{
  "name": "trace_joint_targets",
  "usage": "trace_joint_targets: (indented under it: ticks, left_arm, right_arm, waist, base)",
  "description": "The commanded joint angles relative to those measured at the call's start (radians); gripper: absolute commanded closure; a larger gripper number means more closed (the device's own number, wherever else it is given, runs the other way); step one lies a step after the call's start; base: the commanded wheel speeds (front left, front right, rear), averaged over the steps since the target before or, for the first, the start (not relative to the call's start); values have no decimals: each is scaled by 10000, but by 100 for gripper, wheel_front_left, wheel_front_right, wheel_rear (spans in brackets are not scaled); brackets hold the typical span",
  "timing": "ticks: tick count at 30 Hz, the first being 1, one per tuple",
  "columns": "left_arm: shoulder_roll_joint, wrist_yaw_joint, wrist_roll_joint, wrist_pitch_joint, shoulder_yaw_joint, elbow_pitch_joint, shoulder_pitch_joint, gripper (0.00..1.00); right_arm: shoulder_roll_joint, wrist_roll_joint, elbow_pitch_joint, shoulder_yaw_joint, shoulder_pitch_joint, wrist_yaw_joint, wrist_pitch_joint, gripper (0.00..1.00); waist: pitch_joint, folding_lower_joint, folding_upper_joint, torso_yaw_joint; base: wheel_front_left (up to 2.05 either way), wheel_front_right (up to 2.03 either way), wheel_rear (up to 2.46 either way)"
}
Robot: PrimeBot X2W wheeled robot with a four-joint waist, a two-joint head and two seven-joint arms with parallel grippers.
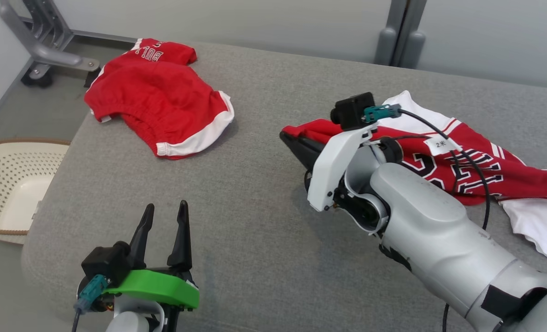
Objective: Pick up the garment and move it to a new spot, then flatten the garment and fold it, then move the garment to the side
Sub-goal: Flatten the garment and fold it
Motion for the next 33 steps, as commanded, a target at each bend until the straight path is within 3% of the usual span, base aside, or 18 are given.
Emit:
trace_joint_targets:
  ticks: [1, 5, 6, 7, 13, 16, 25, 29, 33]
  left_arm:
    - [30, 50, -56, -4, -73, -4, -104, 0]
    - [30, 108, -159, -4, -182, -41, -168, 0]
    - [30, 116, -167, -4, -189, -43, -171, 0]
    - [30, 130, -173, -4, -191, -52, -164, 0]
    - [31, 155, 24, -6, -50, 25, -110, 0]
    - [30, 116, 153, -4, 63, 64, 36, 0]
    - [35, 14, 361, -4, 278, 112, 291, 0]
    - [31, -26, 374, -4, 209, 80, 236, 0]
    - [38, -26, 259, -4, 69, 25, 1, 0]
  right_arm:
    - [132, 149, 108, 193, -179, 0, 80, 100]
    - [511, 594, 646, 710, -306, 0, 169, 100]
    - [555, 654, 772, 803, -280, 0, 220, 61]
    - [640, 740, 991, 1003, -252, 0, 299, 0]
    - [770, 1294, 907, 1952, -44, 0, 463, 0]
    - [472, 1550, 479, 2219, 20, 0, 262, 0]
    - [-1381, 2162, -1333, 1925, 453, 0, -1351, 0]
    - [-2131, 1990, -1084, 1461, 459, 0, -1964, 0]
    - [-2619, 1588, -157, 1219, -77, 0, -1989, 0]
  waist:
    - [271, 0, 0, 510]
    - [384, 0, 0, 770]
    - [390, 0, 0, 782]
    - [395, 0, 0, 782]
    - [197, 0, 0, 306]
    - [-6, 0, 0, -142]
    - [-609, 0, 0, -1247]
    - [-540, 0, 0, -1296]
    - [-180, 0, 0, -932]
  base:
    - [0, 0, 0]
    - [0, 0, 0]
    - [0, 0, 0]
    - [0, 0, 0]
    - [0, 0, 0]
    - [0, 0, 0]
    - [0, 0, 0]
    - [0, 0, 0]
    - [0, 0, 0]
